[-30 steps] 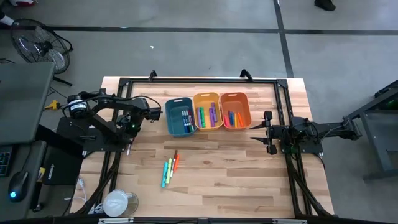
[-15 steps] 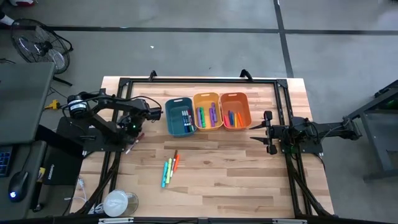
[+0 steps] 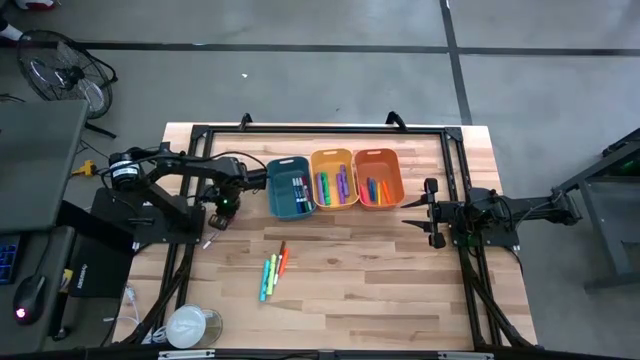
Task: Pick & Place Markers
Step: Put the dark red marker pen into the blue bin
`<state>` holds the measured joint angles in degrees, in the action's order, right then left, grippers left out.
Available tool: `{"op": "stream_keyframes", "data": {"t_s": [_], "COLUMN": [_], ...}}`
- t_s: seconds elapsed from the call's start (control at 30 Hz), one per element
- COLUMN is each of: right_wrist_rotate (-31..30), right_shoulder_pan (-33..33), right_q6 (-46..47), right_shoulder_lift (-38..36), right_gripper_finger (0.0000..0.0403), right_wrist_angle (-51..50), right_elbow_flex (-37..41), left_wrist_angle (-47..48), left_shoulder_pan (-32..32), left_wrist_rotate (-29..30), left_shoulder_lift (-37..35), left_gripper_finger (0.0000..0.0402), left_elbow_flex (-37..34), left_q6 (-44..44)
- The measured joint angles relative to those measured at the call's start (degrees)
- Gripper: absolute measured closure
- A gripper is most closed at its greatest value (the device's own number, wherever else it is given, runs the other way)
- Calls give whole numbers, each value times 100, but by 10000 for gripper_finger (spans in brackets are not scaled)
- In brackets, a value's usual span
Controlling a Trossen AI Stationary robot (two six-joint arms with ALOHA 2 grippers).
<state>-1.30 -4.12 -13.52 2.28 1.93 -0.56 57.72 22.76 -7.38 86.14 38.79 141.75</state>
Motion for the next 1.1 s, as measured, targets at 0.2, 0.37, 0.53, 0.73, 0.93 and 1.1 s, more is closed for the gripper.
{"op": "stream_keyframes", "data": {"t_s": [0.2, 0.37, 0.53, 0.73, 0.93, 1.1], "right_wrist_rotate": [0, 0, 0, 0, 0, 0], "right_shoulder_pan": [-2, 0, -2, -1, 0, -1], "right_q6": [0, 1, 0, 1, 1, 2], "right_shoulder_lift": [0, 0, -2, -1, 0, 0], "right_gripper_finger": [236, 236, 236, 236, 236, 236], "right_wrist_angle": [0, 0, 0, 0, 0, 0], "right_elbow_flex": [1, 1, -1, 0, 1, 1], "left_wrist_angle": [8, 32, -278, -396, -291, 9], "left_shoulder_pan": [59, 85, 85, 85, 92, 85], "left_wrist_rotate": [56, 18, 41, 109, 170, -1110], "left_shoulder_lift": [-16, -16, -16, -42, -238, -241], "left_gripper_finger": [401, 401, 401, 400, 400, 401], "left_elbow_flex": [178, 340, 431, 450, 450, 450], "left_q6": [66, 98, -466, -890, -152, 254]}}
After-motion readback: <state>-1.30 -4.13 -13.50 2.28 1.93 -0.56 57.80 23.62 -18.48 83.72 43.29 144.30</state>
